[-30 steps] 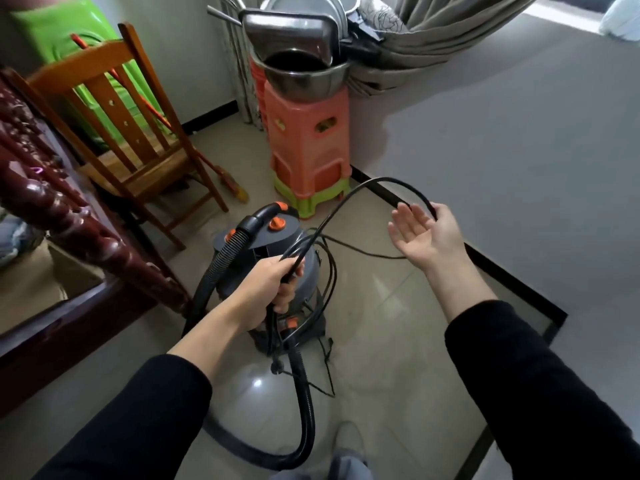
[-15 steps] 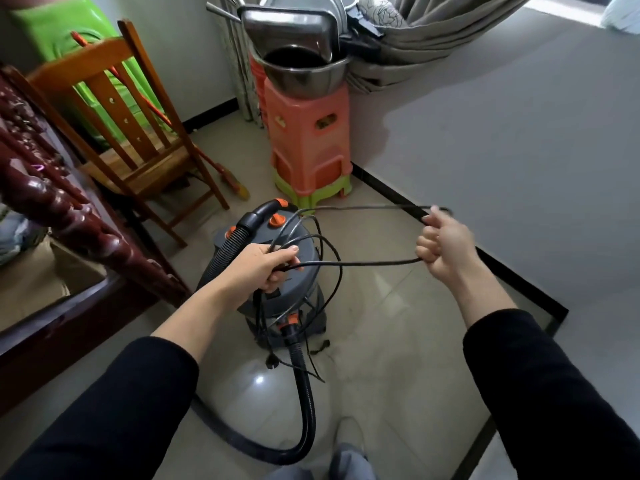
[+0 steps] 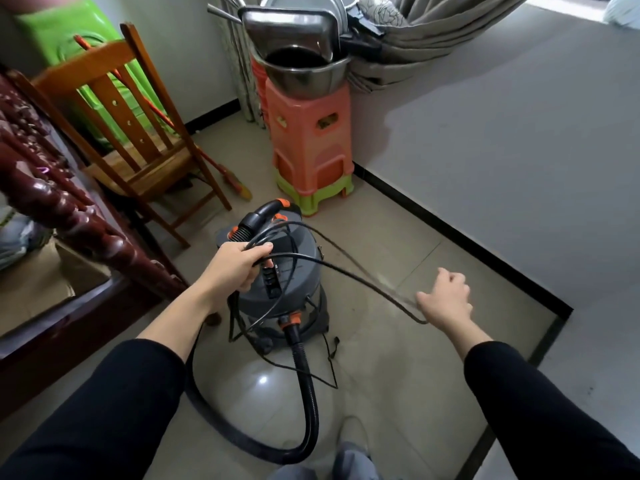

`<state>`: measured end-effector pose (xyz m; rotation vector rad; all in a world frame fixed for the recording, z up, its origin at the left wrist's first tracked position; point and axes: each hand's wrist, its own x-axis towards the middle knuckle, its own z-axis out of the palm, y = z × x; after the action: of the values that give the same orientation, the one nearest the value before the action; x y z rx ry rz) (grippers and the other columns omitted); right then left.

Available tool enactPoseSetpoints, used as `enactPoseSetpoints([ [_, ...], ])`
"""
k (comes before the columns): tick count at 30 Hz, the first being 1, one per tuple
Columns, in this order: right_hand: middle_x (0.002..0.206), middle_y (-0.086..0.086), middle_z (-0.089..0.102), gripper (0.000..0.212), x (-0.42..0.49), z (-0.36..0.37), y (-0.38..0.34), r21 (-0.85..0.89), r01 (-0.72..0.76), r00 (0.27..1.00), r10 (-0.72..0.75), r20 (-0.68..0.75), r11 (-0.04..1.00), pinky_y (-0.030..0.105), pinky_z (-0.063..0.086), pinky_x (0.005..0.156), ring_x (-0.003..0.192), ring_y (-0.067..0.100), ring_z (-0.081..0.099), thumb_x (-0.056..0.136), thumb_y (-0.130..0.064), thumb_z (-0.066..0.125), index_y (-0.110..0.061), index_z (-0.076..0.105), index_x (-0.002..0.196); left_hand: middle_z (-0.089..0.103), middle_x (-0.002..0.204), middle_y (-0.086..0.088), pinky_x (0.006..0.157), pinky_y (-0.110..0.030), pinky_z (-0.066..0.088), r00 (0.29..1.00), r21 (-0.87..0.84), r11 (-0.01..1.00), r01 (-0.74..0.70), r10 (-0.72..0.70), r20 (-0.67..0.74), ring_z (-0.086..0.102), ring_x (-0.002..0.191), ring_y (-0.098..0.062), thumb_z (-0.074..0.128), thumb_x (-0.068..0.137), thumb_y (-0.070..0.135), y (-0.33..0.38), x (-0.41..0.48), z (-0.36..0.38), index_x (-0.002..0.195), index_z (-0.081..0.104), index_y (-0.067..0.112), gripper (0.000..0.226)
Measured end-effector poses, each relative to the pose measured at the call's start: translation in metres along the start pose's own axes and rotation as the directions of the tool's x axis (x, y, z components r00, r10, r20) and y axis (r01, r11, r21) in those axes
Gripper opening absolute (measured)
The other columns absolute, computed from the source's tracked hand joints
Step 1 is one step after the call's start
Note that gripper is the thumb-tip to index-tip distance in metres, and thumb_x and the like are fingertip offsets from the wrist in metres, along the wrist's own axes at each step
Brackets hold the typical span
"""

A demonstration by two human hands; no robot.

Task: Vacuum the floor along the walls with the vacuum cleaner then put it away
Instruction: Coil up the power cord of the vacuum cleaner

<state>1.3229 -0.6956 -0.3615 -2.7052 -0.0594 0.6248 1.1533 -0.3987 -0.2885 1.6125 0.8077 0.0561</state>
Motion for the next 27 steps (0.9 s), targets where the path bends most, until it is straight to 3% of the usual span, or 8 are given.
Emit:
enactPoseSetpoints([
  [2,0.144,0.005,0.032,0.064,-0.018,0.0,-0.031,0.199,0.18,0.965,-0.212,0.153,0.963,0.039,0.028,0.107,0.136,0.024,0.03,0.08,-0.015,0.062,-0.021,0.041,0.141,0.031,0.046,0.006,0.037,-0.017,0.021,0.998,0.014,1.0,0.0,-0.001,0.068,0.025,0.039,-0.009,0.06,0.095,0.032,0.007,-0.002,0.007,0.056,0.065,0.019,0.041],
  [4,0.147,0.0,0.034,0.074,-0.044,0.006,-0.068,0.397,0.332,0.836,-0.462,0.297,0.856,0.035,0.026,0.11,0.139,0.017,0.029,0.073,-0.013,0.069,-0.025,0.042,0.141,0.032,0.047,0.006,0.037,-0.018,0.021,0.992,0.049,0.999,0.005,-0.012,0.128,0.025,0.039,-0.009,0.061,0.094,0.033,0.013,-0.004,0.016,0.056,0.065,0.02,0.041],
  [7,0.134,-0.002,0.052,0.059,-0.072,0.021,-0.109,0.377,0.556,0.719,-0.656,0.231,0.741,0.036,0.034,0.105,0.126,0.012,0.045,0.075,-0.02,0.073,-0.021,0.054,0.131,0.033,0.047,0.006,0.037,-0.018,0.02,0.985,0.059,0.998,0.008,-0.018,0.174,0.026,0.038,-0.009,0.06,0.095,0.033,0.018,-0.007,0.025,0.061,0.063,0.018,0.037],
  [10,0.064,-0.005,0.063,0.004,-0.079,0.011,-0.127,0.722,0.366,0.753,-0.643,0.141,0.587,0.02,0.048,0.059,0.059,0.005,0.058,0.088,-0.006,0.066,-0.003,0.063,0.087,0.036,0.046,0.006,0.038,-0.019,0.025,0.984,0.041,0.999,-0.012,0.004,0.18,0.03,0.039,-0.009,0.059,0.096,0.032,0.019,-0.01,0.019,0.061,0.065,0.017,0.038],
  [14,0.046,-0.014,0.052,0.011,-0.072,-0.023,-0.128,0.84,0.271,0.76,-0.64,0.113,0.47,0.008,0.032,0.04,0.039,-0.002,0.044,0.084,-0.008,0.073,-0.004,0.063,0.081,0.049,0.049,-0.001,0.048,-0.021,0.042,0.985,0.072,0.994,-0.077,0.064,0.16,0.048,0.046,-0.017,0.055,0.098,0.031,0.012,-0.014,0.006,0.065,0.065,0.014,0.039],
  [18,0.046,-0.011,0.043,0.016,-0.066,-0.056,-0.125,0.734,0.344,0.665,-0.704,0.25,0.585,0.014,0.026,0.039,0.041,0.003,0.031,0.087,-0.02,0.072,-0.004,0.076,0.09,0.072,0.07,-0.011,0.069,-0.029,0.055,0.996,0.073,0.996,-0.042,0.035,0.086,0.072,0.07,-0.023,0.051,0.1,0.032,-0.002,-0.015,-0.003,0.078,0.068,0.008,0.037],
  [23,0.048,-0.003,0.038,0.024,-0.068,-0.07,-0.132,0.351,0.44,0.625,-0.562,0.542,0.827,0.02,0.023,0.039,0.042,0.011,0.029,0.086,-0.027,0.071,-0.007,0.076,0.074,0.077,0.081,-0.003,0.079,-0.034,0.056,0.997,0.137,0.989,-0.063,0.055,0.063,0.074,0.085,-0.017,0.047,0.102,0.03,-0.005,-0.012,0.004,0.089,0.067,0.007,0.034],
  [27,0.047,-0.006,0.031,0.02,-0.069,-0.073,-0.149,0.506,0.26,0.485,-0.564,0.668,0.822,0.018,0.019,0.036,0.038,0.008,0.023,0.088,-0.025,0.068,-0.008,0.073,0.079,0.077,0.088,-0.002,0.085,-0.034,0.056,0.977,0.155,0.985,-0.08,0.047,0.206,0.073,0.091,-0.015,0.048,0.102,0.029,0.001,-0.02,0.021,0.097,0.07,0.007,0.031],
])
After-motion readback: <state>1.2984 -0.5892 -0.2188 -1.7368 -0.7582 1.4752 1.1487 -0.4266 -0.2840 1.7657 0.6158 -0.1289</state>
